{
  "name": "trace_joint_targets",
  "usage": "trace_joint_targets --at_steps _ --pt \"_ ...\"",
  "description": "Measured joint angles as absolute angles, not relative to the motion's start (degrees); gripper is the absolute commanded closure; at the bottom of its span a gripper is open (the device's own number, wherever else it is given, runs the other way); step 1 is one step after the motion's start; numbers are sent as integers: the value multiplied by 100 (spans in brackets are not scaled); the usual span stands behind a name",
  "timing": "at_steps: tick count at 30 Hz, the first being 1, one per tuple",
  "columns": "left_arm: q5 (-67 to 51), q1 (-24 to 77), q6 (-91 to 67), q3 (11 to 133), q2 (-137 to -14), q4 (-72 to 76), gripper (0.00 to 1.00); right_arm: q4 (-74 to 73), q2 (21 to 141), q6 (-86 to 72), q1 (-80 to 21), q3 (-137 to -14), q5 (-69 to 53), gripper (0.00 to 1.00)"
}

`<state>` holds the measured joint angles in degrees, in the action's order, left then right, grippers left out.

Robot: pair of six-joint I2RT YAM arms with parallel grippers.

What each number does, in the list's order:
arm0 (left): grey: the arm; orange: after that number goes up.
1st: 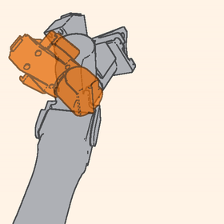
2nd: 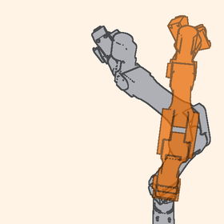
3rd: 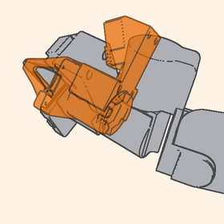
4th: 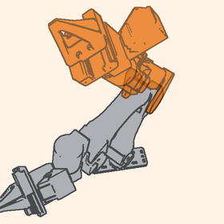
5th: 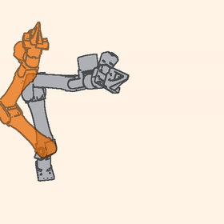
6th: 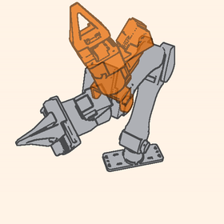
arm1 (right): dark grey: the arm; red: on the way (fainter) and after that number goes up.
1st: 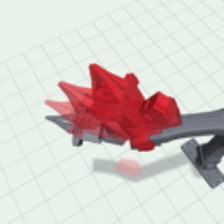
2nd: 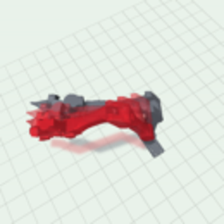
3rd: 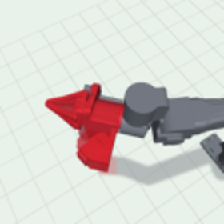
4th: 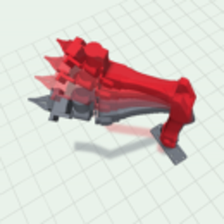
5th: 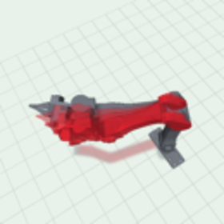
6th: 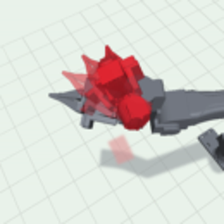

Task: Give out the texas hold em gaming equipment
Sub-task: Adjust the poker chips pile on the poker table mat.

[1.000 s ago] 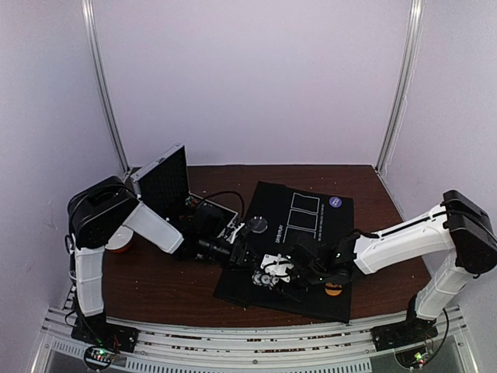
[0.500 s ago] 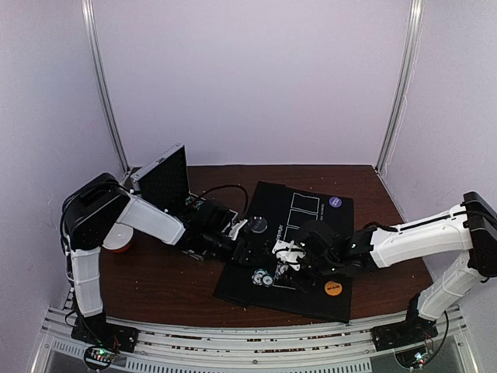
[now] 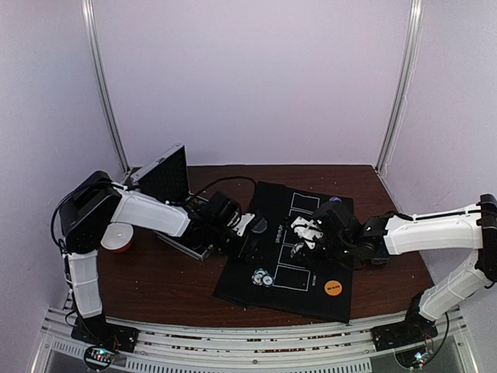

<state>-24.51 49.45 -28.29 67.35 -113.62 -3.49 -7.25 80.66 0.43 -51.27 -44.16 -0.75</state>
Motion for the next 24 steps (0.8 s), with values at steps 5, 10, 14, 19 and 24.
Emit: trace_joint_targets --at_steps 5,10,14,19,24 --pt "-1863 5188 -2473 6947 -11249 -880 26 -777 7905 -99 -4941 -4377 -58 100" --pt "-1297 5572 -1916 7229 -11135 -1428 7 -893 7841 -209 -4823 -4340 -23 100" --pt "-1061 5920 -1540 7306 -11096 -1640 2 -930 7767 -261 -4737 -4278 -21 100" --pt "-757 6191 -1208 7516 -11218 -2018 2 -956 7655 -298 -4630 -4160 -21 100" --pt "-368 6311 -1046 7804 -11524 -2171 11 -972 7607 -298 -4609 -4084 -25 100"
